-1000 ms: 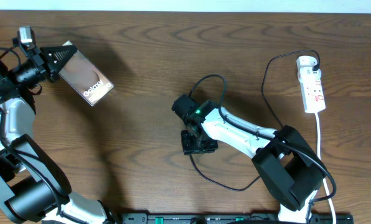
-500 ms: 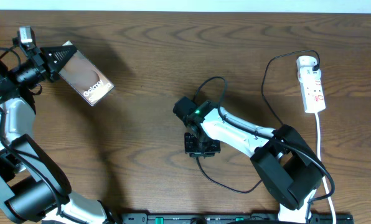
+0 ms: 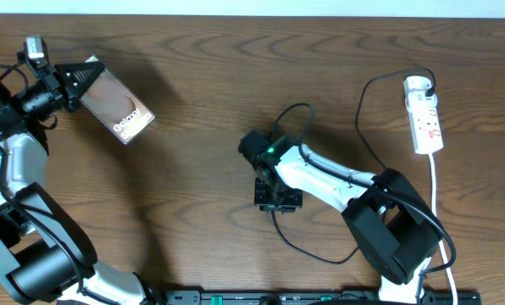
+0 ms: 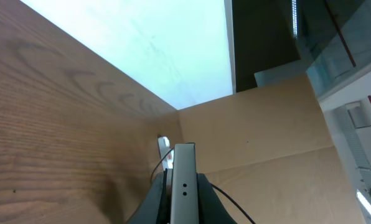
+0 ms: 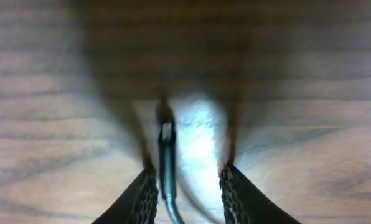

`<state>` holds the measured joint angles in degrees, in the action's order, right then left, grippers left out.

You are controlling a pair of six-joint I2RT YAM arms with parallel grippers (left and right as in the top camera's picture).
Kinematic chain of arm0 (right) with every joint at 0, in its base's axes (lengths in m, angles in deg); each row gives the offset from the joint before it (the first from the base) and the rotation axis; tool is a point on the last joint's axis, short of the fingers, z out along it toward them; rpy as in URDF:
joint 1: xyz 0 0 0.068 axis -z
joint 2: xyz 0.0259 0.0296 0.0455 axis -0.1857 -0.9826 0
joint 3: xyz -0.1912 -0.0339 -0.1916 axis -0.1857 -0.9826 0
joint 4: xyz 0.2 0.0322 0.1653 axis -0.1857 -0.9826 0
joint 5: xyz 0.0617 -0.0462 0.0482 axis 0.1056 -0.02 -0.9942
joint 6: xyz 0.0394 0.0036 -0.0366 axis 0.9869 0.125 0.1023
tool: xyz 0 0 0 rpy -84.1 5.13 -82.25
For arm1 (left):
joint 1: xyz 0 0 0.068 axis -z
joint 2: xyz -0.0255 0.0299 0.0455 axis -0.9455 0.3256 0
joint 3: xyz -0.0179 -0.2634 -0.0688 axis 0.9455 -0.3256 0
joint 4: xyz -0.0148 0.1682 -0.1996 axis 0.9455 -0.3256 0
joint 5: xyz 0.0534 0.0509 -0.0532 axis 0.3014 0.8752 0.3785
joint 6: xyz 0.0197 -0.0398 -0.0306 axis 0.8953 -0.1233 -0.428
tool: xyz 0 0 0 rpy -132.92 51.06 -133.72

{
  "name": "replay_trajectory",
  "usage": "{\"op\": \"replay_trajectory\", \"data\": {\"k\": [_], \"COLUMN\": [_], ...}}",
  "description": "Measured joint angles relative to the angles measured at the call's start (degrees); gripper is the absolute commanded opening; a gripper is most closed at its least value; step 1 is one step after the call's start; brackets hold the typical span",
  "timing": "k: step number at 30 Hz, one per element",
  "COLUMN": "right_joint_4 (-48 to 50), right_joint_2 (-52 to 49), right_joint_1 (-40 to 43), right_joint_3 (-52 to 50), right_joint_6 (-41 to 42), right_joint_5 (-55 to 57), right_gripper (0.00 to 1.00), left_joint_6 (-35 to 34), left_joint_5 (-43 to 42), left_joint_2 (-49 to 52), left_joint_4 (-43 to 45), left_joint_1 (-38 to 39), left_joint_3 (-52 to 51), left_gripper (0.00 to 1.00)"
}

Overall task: Plug charger to phone and switch on socket
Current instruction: 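Lower the right gripper over the black cable's USB-C end, then close the right gripper on the cable just behind the USB-C plug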

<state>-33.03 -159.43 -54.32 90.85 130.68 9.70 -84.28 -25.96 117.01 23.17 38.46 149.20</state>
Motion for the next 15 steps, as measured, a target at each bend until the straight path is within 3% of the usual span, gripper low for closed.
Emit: {"op": "replay_trajectory", "data": {"k": [2, 9, 15], "right_joint_4": [0.1, 0.5, 0.5], "right_joint_2": [0.0, 0.0, 0.0], "right_joint_1": [0.7, 1.7, 1.7], "right_joint_3": [0.0, 0.0, 0.0], "right_joint_6": [0.0, 0.2, 0.2], "right_joint_5": [-0.2, -0.1, 0.0], "right_gripper": [0.28, 0.01, 0.01], "left_joint_6": [0.0, 0.0, 0.0], "left_joint_5": [0.0, 0.0, 0.0], "left_joint_2": [0.0, 0.0, 0.0], "left_joint_4": [0.0, 0.0, 0.0], "left_joint_1": [0.0, 0.0, 0.0], "left_joint_3": [0.0, 0.0, 0.0], "left_gripper": [0.07, 0.07, 0.07]}}
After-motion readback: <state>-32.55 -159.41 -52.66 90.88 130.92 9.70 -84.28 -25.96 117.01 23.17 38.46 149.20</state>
